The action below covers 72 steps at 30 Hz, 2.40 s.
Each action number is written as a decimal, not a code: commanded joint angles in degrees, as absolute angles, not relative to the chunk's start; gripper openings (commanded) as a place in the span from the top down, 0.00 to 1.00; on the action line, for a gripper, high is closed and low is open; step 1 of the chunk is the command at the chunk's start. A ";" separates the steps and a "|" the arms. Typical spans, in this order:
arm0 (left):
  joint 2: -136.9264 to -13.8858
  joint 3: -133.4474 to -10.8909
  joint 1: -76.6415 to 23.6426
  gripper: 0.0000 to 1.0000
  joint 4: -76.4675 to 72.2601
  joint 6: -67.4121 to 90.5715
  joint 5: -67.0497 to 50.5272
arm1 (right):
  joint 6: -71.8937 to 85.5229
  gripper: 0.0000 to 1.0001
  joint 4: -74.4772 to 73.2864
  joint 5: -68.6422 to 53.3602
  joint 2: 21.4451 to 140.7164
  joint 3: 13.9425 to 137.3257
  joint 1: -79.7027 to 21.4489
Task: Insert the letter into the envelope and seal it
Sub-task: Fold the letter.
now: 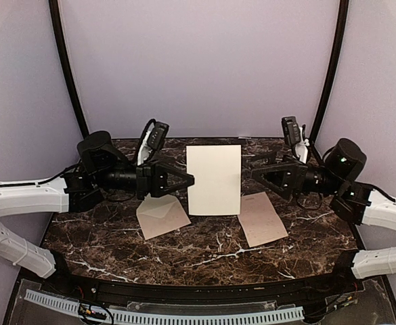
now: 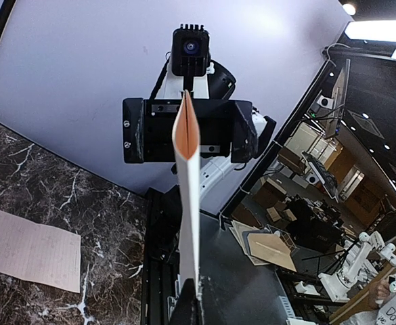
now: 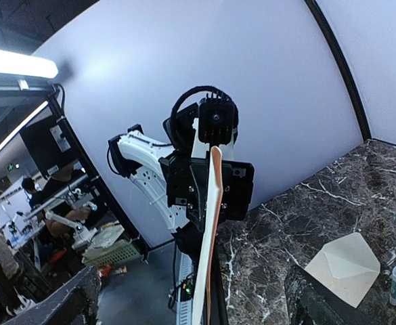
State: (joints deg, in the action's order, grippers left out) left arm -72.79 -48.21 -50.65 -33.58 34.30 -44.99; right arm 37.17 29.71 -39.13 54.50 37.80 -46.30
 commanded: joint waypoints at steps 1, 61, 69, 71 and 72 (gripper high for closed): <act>-69.84 -47.63 -50.89 1.00 -34.47 33.95 -44.39 | 37.15 0.02 31.78 -37.80 51.44 36.30 -45.94; -71.34 -49.01 -51.43 0.42 -28.38 30.58 -42.63 | 35.43 1.00 29.43 -32.41 65.01 43.68 -53.80; -71.37 -53.21 -49.51 0.49 -25.74 29.98 -40.41 | 34.14 1.00 25.16 -36.56 65.31 43.42 -53.78; -71.35 -53.25 -49.13 0.52 -26.45 30.70 -40.04 | 33.74 1.00 24.09 -37.05 65.43 43.42 -53.79; -71.47 -53.26 -49.07 0.54 -26.81 31.03 -40.14 | 33.45 1.00 23.40 -37.21 65.41 43.49 -53.75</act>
State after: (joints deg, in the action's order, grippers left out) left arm -72.71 -52.25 -49.89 -26.09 30.61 -40.99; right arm 35.03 25.26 -35.00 65.32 43.46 -53.30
